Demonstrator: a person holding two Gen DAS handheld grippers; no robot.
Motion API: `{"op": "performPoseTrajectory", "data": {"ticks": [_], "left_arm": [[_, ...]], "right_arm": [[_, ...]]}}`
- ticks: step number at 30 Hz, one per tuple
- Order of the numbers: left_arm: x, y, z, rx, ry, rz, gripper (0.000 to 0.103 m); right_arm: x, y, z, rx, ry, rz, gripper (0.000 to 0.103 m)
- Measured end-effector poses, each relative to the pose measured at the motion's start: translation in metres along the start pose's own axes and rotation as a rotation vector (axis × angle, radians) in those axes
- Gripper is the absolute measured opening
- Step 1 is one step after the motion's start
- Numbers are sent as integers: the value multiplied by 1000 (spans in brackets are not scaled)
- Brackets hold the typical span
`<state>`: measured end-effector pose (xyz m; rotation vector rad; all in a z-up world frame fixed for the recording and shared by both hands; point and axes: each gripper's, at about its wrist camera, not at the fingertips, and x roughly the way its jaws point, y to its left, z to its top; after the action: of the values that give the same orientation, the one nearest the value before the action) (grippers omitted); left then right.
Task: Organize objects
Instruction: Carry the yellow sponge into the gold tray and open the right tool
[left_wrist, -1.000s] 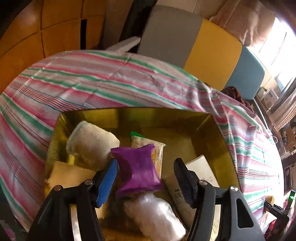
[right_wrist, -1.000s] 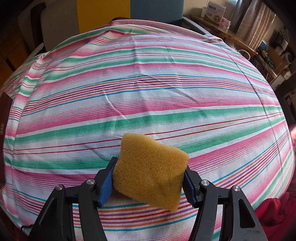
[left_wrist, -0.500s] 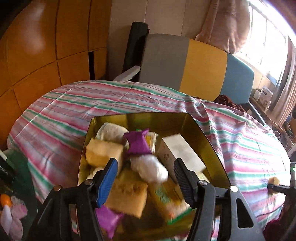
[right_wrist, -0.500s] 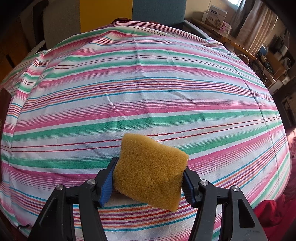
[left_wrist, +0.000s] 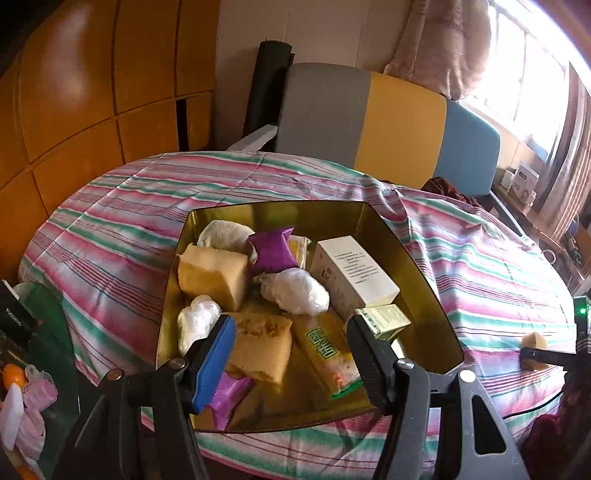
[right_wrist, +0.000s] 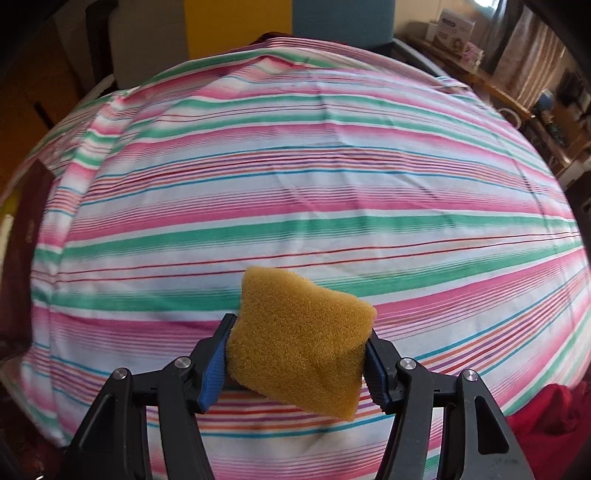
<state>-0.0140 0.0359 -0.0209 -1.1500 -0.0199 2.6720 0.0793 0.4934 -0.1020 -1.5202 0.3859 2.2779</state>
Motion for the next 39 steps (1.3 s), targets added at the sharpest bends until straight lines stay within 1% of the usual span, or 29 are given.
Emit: {"op": "performPoseTrajectory", "data": {"ticks": [3, 5, 6, 7, 9, 11, 14, 18, 20, 22, 24, 25, 27, 29, 30, 31, 34, 35, 36, 37, 39], "left_arm": [[-2, 5, -3, -10, 4, 1, 64], [-3, 10, -4, -21, 7, 0, 64], [-4, 14, -5, -31, 9, 2, 64], [-4, 18, -5, -39, 11, 5, 64], [-5, 30, -5, -74, 18, 10, 64], [-8, 42, -5, -108, 20, 18, 64], [-17, 66, -4, -155, 2, 53, 64], [-25, 94, -7, -212, -20, 99, 64], [-27, 104, -10, -240, -20, 114, 64], [-28, 111, -12, -259, -20, 116, 64], [-27, 113, -13, -267, -23, 114, 64], [-27, 113, -13, -265, -23, 112, 64], [-26, 112, -13, -263, -23, 110, 64], [-23, 110, -13, -258, -22, 101, 64], [-22, 108, -12, -254, -20, 98, 64], [-19, 105, -12, -245, -14, 92, 64], [-15, 97, -11, -219, -7, 81, 66], [-14, 94, -11, -208, -5, 85, 71], [-13, 92, -10, -198, -1, 95, 76], [-13, 90, -10, -197, -2, 96, 78], [-13, 87, -10, -190, -3, 99, 83]], "right_arm": [[-11, 28, 0, -29, -21, 68, 63], [-23, 58, 4, -71, -47, 144, 63], [-26, 68, 7, -92, -55, 169, 63], [-35, 91, 10, -145, -75, 210, 63], [-47, 123, 9, -209, -95, 266, 63], [-60, 168, 8, -304, -117, 345, 63], [-74, 225, 3, -422, -143, 442, 63], [-87, 288, -12, -561, -165, 546, 63], [-86, 319, -20, -637, -167, 563, 63], [-79, 349, -27, -709, -165, 557, 63], [-70, 364, -29, -743, -142, 558, 63], [-63, 374, -31, -768, -135, 537, 63], [-49, 385, -31, -800, -115, 507, 63], [-37, 388, -28, -815, -93, 477, 63], [-27, 391, -26, -816, -71, 447, 63], [-20, 391, -23, -813, -53, 437, 64], [-11, 389, -16, -785, -11, 449, 66], [-10, 388, -15, -771, -9, 460, 66], [-11, 387, -14, -760, -9, 466, 68], [-13, 384, -14, -754, -8, 471, 75], [-16, 380, -14, -736, -18, 490, 86]]}}
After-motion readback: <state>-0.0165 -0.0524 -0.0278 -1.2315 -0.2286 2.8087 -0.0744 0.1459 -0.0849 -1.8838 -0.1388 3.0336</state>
